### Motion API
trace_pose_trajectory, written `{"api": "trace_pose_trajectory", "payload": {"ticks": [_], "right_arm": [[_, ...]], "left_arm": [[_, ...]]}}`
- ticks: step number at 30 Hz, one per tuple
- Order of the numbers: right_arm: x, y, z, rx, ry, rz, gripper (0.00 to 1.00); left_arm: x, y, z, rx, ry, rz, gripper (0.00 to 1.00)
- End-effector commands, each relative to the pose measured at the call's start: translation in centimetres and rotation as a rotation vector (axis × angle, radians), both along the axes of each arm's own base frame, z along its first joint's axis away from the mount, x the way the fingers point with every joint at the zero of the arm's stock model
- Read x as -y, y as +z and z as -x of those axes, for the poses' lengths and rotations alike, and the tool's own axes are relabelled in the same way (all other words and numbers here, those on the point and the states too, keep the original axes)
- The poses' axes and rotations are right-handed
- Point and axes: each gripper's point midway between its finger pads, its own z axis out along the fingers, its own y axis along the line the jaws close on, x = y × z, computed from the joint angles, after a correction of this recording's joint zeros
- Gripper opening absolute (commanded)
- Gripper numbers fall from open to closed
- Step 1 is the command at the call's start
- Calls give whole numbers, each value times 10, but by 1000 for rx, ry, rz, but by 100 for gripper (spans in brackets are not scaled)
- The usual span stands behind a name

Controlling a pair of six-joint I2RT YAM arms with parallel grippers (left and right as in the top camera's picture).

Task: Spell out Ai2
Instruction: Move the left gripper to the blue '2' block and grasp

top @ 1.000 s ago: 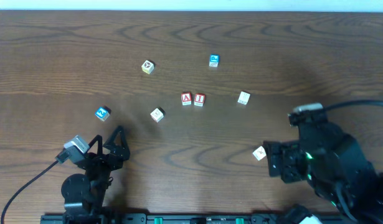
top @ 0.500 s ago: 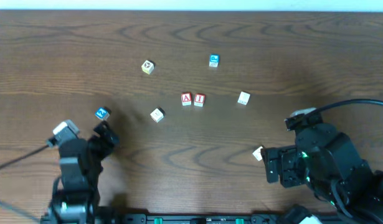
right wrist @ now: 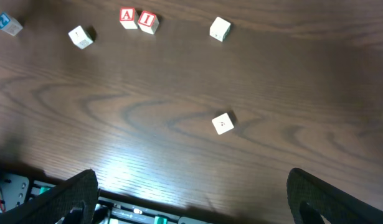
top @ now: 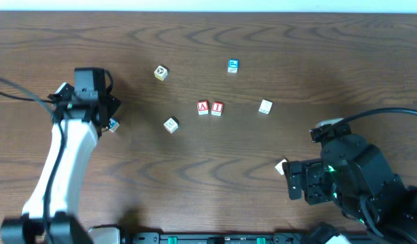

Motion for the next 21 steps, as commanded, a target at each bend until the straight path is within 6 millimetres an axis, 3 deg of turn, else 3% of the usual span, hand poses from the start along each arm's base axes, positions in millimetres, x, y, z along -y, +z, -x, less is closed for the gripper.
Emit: {"api": "trace_pose_trajectory", "payload": {"ticks": [1,7,21], "right_arm": [[-1,-1,1,-10,-14,-16,96],[-2,-1,2,-21,-20,-28,96],[-1,-2,3,-22,-21,-24,97]], "left_arm": [[-3,-13,-13,1,133,60,96],[10,-48,-29,-42,128,154,96],[12,-95,-24,-168,108,155,96]]}}
